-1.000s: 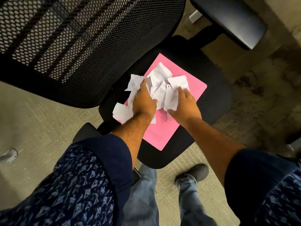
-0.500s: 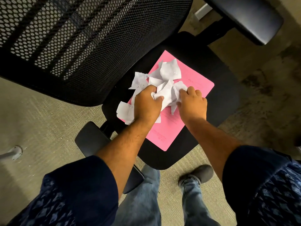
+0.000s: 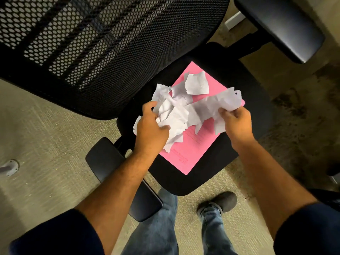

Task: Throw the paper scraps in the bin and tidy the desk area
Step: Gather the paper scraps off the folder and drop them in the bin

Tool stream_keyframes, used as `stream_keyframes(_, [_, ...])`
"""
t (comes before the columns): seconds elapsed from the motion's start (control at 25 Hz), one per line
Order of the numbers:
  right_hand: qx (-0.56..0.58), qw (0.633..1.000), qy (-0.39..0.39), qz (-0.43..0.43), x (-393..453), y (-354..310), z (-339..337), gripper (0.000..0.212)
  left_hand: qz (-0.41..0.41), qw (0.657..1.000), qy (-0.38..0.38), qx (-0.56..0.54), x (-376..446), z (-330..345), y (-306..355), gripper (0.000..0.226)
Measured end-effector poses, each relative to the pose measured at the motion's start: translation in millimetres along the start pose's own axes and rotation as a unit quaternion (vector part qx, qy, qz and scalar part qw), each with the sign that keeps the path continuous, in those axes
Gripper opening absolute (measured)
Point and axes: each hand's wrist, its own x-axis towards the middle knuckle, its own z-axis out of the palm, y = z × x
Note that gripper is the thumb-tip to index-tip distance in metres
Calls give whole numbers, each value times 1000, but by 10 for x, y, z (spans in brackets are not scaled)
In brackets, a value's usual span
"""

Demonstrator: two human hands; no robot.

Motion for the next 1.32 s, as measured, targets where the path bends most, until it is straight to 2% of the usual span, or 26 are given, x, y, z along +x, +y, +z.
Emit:
stream_keyframes(0.08, [111,991,-74,9,0,-130,-30,19,-12,1000,-8,20,16,-80,-43,66])
stream_keyframes(0.16, [89,985,-146,-10,71,-230,39,21,-8,998,-10,63,31,-149,-95,49])
stream_keyframes(0.24, [-86,975,-188,-79,183,-317,182,23,0,995,-18,101,32,-202,-132,35])
stream_keyframes(0.28, [-192,953,-195,-132,238,-354,272,24,3,994,-25,111,32,-222,-151,32])
stream_keyframes(0.36, [-354,884,-202,-229,322,-420,459,25,2,992,-35,124,26,-248,-180,34])
stream_keyframes(0.44, [-437,834,-217,-258,389,-467,605,32,-1,990,-36,134,21,-267,-222,38])
stream_keyframes(0.56, [-488,799,-249,-248,458,-405,725,33,-2,989,-35,144,30,-286,-270,32])
stream_keyframes(0.64, [-502,793,-246,-241,447,-328,775,35,-5,989,-28,145,55,-309,-278,30])
stream_keyframes(0.84, [-484,808,-172,-288,361,-230,811,30,-4,987,-17,162,112,-284,-278,35])
stream_keyframes(1.12, [-505,790,-102,-334,349,-203,775,26,-5,985,-20,174,106,-226,-240,38])
stream_keyframes(1.32, [-477,809,-77,-336,354,-233,786,22,-7,984,-25,175,92,-183,-234,34])
